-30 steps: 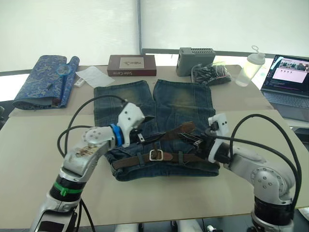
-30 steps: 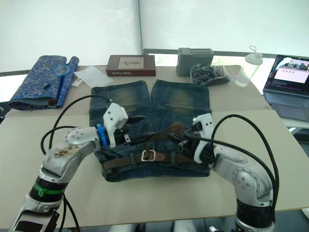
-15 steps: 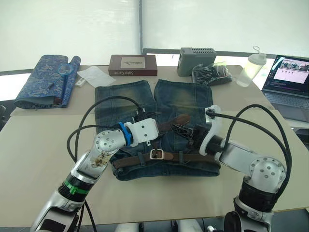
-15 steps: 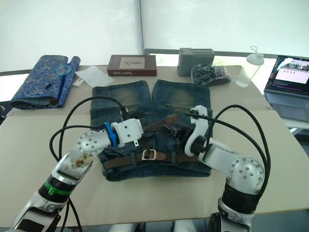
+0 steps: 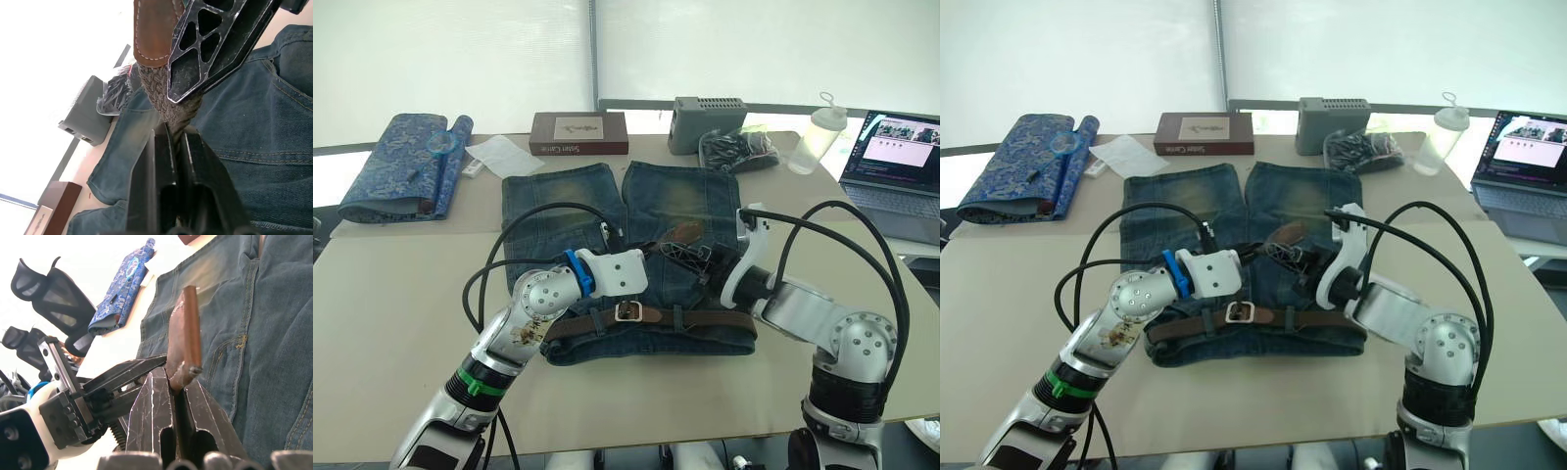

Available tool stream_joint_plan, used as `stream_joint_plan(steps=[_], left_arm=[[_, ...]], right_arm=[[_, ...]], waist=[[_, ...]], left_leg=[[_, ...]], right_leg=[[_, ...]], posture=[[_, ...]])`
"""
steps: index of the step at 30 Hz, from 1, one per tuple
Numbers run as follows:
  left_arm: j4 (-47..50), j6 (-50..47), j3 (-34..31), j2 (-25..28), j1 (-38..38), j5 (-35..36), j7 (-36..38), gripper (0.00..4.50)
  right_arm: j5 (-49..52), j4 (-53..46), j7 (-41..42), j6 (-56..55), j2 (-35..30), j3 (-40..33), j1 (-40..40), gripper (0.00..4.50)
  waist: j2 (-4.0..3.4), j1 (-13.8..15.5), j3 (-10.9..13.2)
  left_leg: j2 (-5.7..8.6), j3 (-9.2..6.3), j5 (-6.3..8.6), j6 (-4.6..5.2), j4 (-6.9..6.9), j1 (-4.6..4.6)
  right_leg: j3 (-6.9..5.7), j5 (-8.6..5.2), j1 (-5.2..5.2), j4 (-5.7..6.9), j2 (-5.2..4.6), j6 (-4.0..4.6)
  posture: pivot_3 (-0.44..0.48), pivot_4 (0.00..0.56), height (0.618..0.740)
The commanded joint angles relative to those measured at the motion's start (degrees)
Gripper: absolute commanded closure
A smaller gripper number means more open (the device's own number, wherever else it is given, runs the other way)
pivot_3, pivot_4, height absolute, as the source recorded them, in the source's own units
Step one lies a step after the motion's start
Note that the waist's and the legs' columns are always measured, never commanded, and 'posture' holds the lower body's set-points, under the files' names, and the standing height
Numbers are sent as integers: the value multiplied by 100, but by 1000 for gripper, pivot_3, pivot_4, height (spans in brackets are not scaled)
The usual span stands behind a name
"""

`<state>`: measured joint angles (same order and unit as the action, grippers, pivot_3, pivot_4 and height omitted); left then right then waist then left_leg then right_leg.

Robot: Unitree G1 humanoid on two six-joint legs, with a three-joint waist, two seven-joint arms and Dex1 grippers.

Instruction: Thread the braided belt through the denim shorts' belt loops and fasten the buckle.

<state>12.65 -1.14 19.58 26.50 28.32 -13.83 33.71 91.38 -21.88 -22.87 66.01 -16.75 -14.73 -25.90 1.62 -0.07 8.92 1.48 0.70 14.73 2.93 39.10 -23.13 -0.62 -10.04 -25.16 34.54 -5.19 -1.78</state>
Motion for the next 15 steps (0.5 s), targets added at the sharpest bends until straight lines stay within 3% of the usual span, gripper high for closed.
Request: stream_joint_plan(steps=[1,8,9,13,15], left_arm=[[148,274,-153,-55,110,-139,-194,4477],[143,206,-300,-47,-43,-22,-137,4477],[158,141,-371,-36,-99,69,-111,4500],[357,-482,-832,262,-561,1112,651,4500],[334,-411,-902,624,-777,1215,1006,4500]], right_arm=[[325,10,-120,-365,-129,193,-27,4500],[333,-112,277,-587,-564,535,9,4500],[305,-209,496,-577,-662,577,23,3708],[-1725,-967,2181,-900,-1719,1255,143,2373],[-3134,-1244,3231,-1450,-2473,2040,257,2373]], waist=[[0,-5,0],[0,-8,0],[0,-9,0],[-2,-25,1],[-3,-49,2]], left_leg=[[0,0,0,0,2,0],[1,3,-2,3,15,3],[0,3,-2,3,15,3],[-2,4,-2,4,17,3],[-3,4,-2,4,19,5]], right_leg=[[0,0,0,2,1,0],[6,-2,0,30,-1,-2],[6,-2,0,30,-1,-2],[6,-4,-3,31,0,-3],[4,-11,-3,31,2,-3]], posture=[[0,150,740],[0,150,740],[0,150,740],[0,150,740],[0,150,740]])
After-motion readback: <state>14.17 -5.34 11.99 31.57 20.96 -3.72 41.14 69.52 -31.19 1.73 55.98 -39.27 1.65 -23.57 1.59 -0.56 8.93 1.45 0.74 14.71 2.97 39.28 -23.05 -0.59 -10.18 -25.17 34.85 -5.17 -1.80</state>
